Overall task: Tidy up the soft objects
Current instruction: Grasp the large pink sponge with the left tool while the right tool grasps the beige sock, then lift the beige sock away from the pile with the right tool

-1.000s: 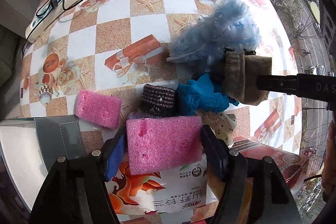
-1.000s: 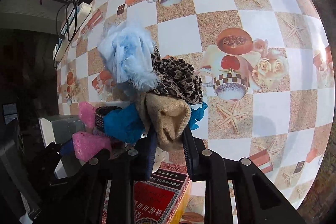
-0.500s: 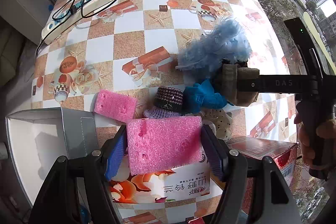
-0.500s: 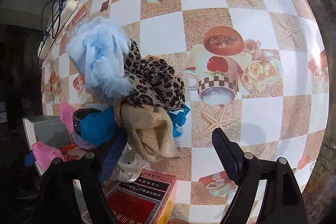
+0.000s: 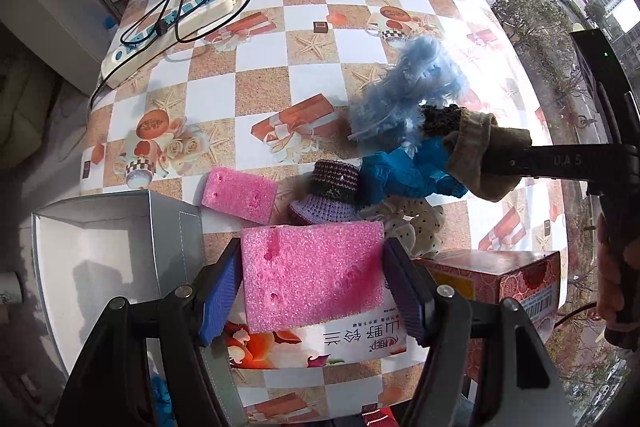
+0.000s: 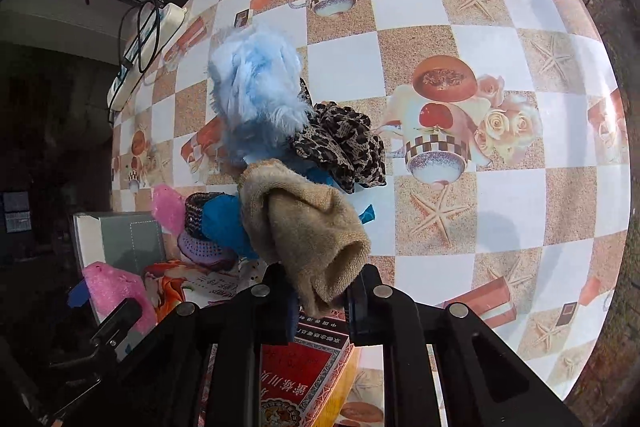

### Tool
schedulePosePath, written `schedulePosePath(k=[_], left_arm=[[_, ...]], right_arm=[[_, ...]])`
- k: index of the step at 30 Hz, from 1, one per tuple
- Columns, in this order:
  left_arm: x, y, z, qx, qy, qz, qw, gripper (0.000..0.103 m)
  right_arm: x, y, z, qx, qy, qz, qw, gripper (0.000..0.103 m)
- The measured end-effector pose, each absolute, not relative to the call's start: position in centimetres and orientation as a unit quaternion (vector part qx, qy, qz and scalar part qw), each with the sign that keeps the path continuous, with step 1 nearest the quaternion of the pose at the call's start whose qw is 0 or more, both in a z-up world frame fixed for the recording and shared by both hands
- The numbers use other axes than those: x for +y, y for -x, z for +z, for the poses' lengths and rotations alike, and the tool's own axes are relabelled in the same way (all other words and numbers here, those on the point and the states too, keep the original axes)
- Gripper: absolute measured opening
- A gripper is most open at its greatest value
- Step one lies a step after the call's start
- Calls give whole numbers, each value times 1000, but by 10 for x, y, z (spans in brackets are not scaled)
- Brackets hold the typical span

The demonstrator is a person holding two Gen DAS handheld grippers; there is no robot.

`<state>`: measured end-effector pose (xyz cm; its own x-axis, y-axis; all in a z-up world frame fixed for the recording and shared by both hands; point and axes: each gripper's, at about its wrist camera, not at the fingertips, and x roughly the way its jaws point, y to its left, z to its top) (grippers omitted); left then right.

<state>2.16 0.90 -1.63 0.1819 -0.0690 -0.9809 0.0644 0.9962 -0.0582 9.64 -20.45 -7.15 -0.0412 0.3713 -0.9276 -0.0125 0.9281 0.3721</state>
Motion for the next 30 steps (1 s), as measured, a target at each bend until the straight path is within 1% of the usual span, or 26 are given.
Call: schedulePosePath(k=[9,17,21,25,26,28,29,30], left_arm=[[17,-6,12,621,-9,-37,783,73],[26,9,32,605,-1,-45,795,73],[32,17,37,600,4,-48,798,73],[35,23,41,596,6,-53,801,73],[35,24,42,595,5,-53,802,73],[36,26,44,592,5,-56,804,73],[36,26,45,591,6,-58,805,73],[37,27,46,589,7,-61,806,73]], right_arm=[[-211,-81,-6,658,-117,136,731,19],[-210,-65,28,637,-136,132,747,19],[-218,-57,40,627,-200,153,737,19],[-227,-49,41,628,-284,180,702,19],[-225,-46,43,632,-256,163,713,19],[-211,-37,54,635,-80,89,763,19],[-207,-30,56,631,-49,91,769,19],[-208,-24,56,636,-70,114,760,19]])
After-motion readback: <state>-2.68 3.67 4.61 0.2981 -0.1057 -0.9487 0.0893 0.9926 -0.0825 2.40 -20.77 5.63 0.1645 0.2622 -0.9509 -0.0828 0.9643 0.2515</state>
